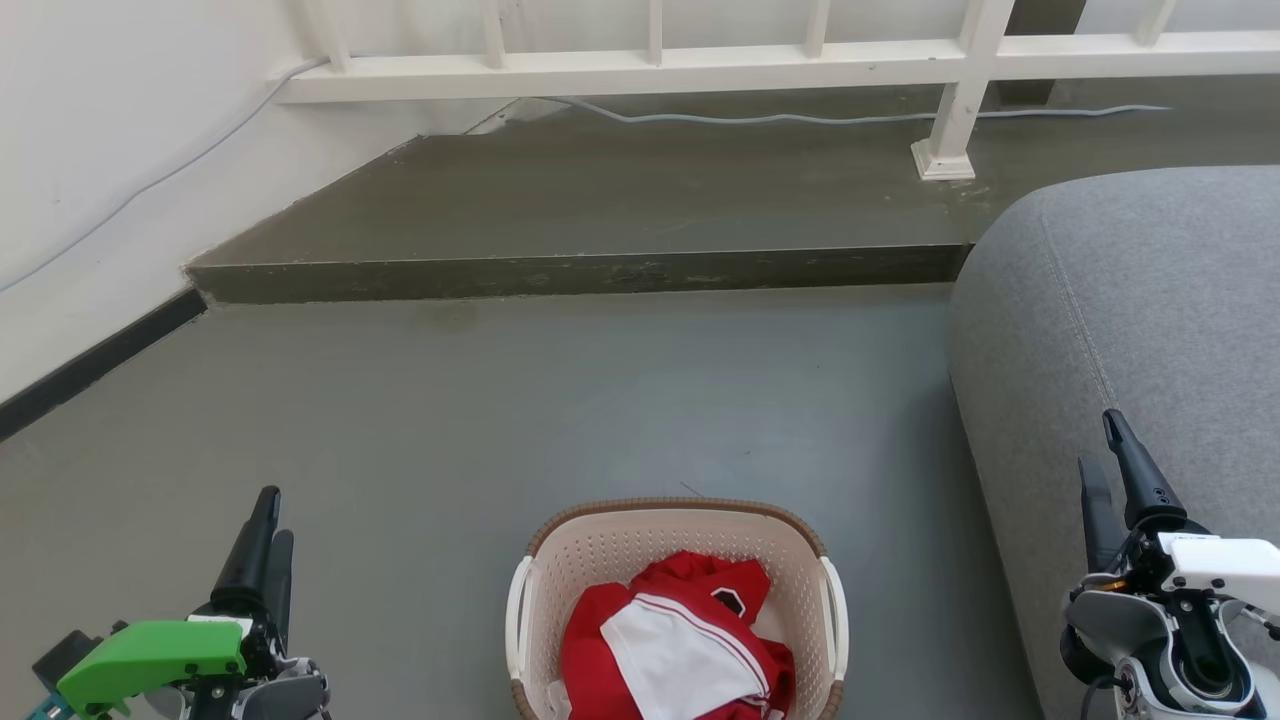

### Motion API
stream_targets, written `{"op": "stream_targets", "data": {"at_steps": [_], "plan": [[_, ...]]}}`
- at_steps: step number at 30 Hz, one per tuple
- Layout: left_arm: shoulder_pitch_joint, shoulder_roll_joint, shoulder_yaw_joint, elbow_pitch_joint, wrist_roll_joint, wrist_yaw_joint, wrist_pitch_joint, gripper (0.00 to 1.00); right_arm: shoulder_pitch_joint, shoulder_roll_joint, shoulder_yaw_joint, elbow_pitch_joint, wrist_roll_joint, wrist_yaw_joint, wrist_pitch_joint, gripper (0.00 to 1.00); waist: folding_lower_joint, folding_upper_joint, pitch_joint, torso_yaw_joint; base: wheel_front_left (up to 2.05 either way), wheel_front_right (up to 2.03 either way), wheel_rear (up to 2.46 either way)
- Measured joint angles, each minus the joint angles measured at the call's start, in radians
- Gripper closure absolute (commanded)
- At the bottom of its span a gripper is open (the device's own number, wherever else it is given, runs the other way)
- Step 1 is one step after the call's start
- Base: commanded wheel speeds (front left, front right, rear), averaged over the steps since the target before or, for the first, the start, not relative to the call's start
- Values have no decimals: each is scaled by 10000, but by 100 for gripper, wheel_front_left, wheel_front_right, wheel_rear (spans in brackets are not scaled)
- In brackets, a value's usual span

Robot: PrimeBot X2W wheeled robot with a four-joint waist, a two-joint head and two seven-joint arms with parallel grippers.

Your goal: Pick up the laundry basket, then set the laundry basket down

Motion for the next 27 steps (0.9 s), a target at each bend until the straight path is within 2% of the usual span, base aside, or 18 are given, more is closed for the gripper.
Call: {"op": "stream_targets", "data": {"at_steps": [8,19,27], "plan": [[-12,117,-180,-198,602,0,-284,0,0,-146,159,-113,-633,0,-295,0,0,0,-4,12,0,0,0],[-197,686,-788,-430,2418,0,-809,0,-21,-771,602,-280,-2614,-15,-750,0,0,0,1,34,0,0,0],[-323,978,-1243,-556,4096,184,-1154,0,-198,-1074,1083,-545,-4385,-357,-1070,0,0,0,-22,60,0,0,0]]}}
